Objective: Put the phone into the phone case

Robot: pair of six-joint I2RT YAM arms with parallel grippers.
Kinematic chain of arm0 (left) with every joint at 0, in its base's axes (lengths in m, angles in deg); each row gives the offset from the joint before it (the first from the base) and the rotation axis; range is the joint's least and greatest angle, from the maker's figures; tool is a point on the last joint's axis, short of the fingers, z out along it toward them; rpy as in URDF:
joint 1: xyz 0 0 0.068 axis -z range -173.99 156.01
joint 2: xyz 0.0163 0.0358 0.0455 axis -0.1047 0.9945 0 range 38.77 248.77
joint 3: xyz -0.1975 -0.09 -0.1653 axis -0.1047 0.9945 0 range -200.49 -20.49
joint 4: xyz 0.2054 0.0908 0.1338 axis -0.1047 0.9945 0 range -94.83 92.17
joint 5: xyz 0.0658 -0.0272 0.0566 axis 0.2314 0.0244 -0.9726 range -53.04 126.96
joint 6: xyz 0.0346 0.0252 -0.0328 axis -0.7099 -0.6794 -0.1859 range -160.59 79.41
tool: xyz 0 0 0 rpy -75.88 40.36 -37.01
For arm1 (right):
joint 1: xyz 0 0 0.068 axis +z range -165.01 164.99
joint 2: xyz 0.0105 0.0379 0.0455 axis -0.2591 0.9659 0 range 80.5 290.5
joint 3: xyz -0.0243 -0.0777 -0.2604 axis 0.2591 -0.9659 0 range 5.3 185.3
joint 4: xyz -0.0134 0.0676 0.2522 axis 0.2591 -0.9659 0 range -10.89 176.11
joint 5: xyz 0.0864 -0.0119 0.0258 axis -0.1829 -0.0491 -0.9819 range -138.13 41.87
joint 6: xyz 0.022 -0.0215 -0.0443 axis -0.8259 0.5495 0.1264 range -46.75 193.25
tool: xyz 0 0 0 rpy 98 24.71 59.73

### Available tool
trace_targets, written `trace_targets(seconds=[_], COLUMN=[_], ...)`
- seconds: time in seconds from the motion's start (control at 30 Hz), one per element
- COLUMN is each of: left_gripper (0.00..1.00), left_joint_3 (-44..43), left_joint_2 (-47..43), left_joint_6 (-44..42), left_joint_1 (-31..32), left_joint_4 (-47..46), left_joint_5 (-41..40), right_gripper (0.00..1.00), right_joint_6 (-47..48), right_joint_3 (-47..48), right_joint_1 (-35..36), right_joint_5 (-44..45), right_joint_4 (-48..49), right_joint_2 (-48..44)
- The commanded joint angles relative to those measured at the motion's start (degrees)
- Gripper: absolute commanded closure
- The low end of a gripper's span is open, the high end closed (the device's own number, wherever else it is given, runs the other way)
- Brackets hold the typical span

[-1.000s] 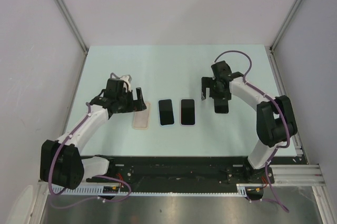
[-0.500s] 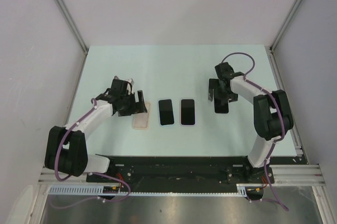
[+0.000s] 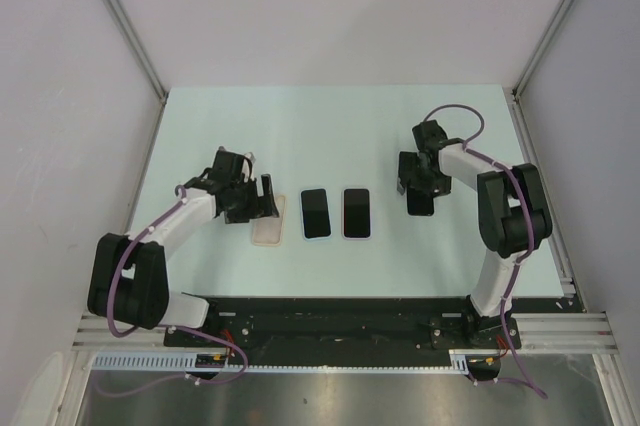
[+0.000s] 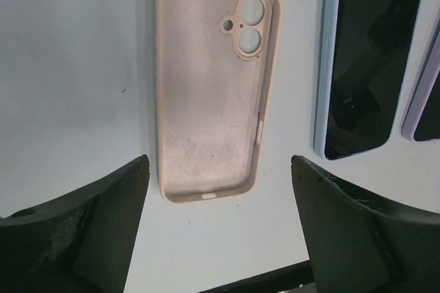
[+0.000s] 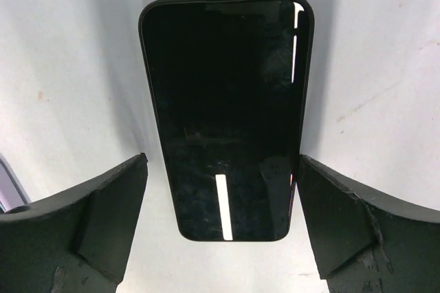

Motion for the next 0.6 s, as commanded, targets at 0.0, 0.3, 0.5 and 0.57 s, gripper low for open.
trace_targets(seconds=[0.0, 0.3, 0.5, 0.57], left_gripper=[0.13, 0.19, 0.23, 0.25], left_joint_3=[-2.35, -3.31, -4.37, -4.46], left_joint_2=[1.26, 4.34, 6.45, 7.59], left_joint_6=[1.29, 1.12, 0.41, 0.32], left_joint_1=[-0.33, -0.60, -0.68, -0.68], left_joint_4=[0.75, 2.42, 3.83, 3.92], left_joint_5=[-1.80, -2.51, -5.41, -5.41], right_gripper=[0.09, 0.19, 0.28, 0.29], right_joint_6=[0.17, 0.26, 0.52, 0.70], right_joint_3=[0.87, 0.96, 0.87, 0.87], right_joint_1=[0.19, 0.20, -0.16, -0.16], right_joint_5=[0.67, 2.69, 0.60, 0.15], right_joint_4=[1.80, 1.19, 1.10, 1.01], right_joint_2=[0.88, 2.55, 2.21, 1.94])
